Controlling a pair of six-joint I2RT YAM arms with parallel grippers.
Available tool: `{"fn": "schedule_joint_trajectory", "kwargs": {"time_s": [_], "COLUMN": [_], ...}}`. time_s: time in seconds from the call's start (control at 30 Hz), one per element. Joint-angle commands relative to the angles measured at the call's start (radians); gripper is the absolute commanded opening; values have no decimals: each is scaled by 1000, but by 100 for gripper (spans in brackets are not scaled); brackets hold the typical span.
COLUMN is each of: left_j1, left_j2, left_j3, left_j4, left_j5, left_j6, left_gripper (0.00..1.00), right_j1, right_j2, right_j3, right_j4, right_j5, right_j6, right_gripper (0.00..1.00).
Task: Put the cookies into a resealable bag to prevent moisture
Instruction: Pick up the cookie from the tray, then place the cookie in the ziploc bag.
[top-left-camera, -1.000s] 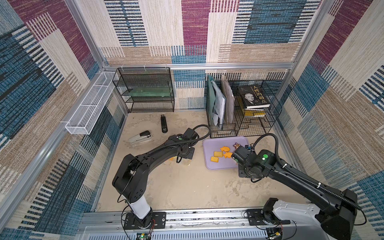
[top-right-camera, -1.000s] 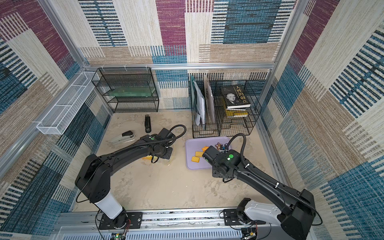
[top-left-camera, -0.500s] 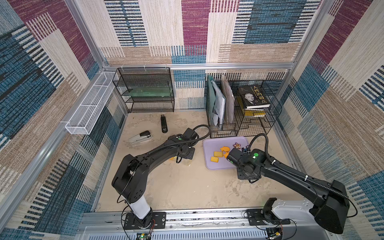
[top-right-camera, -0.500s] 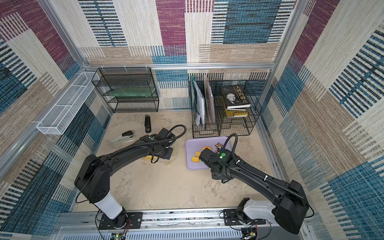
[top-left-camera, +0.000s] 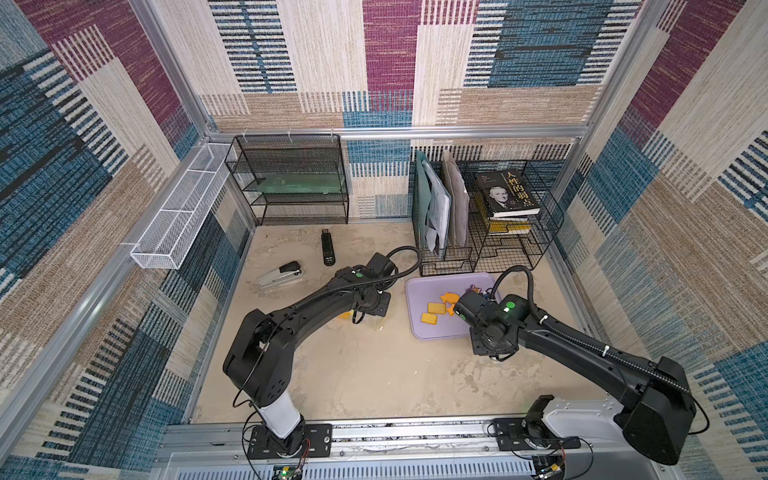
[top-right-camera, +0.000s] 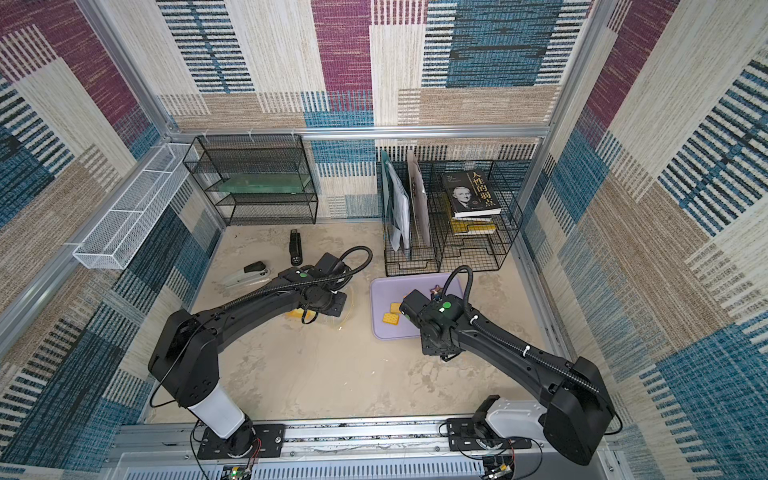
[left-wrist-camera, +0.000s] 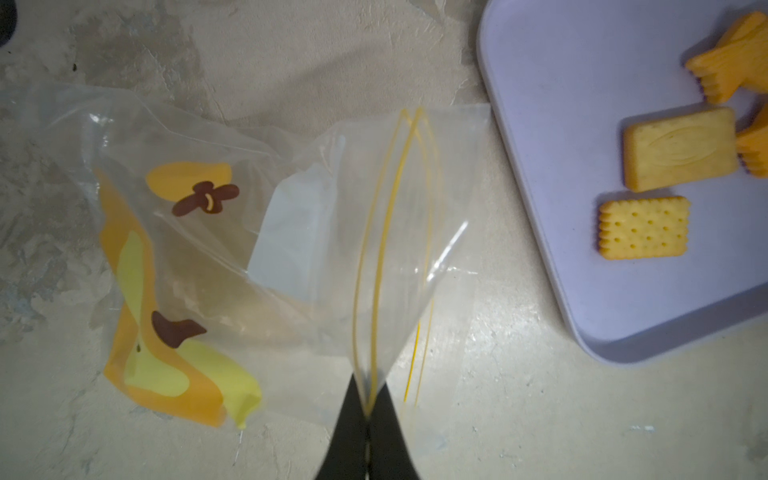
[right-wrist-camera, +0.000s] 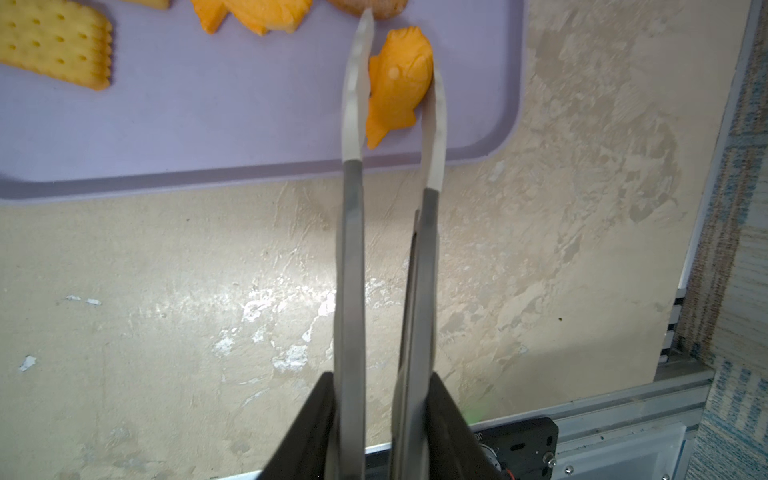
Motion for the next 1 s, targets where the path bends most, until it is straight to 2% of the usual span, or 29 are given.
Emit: {"fn": "schedule_joint_trajectory", "kwargs": {"time_s": [0.0, 0.17, 0.33, 0.6, 0.8, 0.97], "left_j1": [0, 0, 1, 0, 0, 0], "left_j2": [3, 12, 20, 34, 55, 54], "left_j3": [9, 20, 37, 69, 93, 111], "left_j4": [-15, -20, -30, -34, -47, -56], "left_j5": [8, 43, 60, 120, 189, 253], "left_j6": [32, 38, 53, 67, 70, 67], "left_gripper": [0, 0, 0, 0, 0, 0], "right_j1": [-1, -1, 2, 11, 13, 13], "right_j2": [7, -14, -105, -261, -337, -314], "right_j3": [0, 18, 33, 26, -29, -75], "right_j4": [50, 40, 73, 219, 403, 517], "right_j5": [-43, -40, -69, -207, -376, -461], "right_j6": [-34, -40, -83, -228, -232, -216], "right_gripper": [27, 21, 21, 20, 20, 20]}}
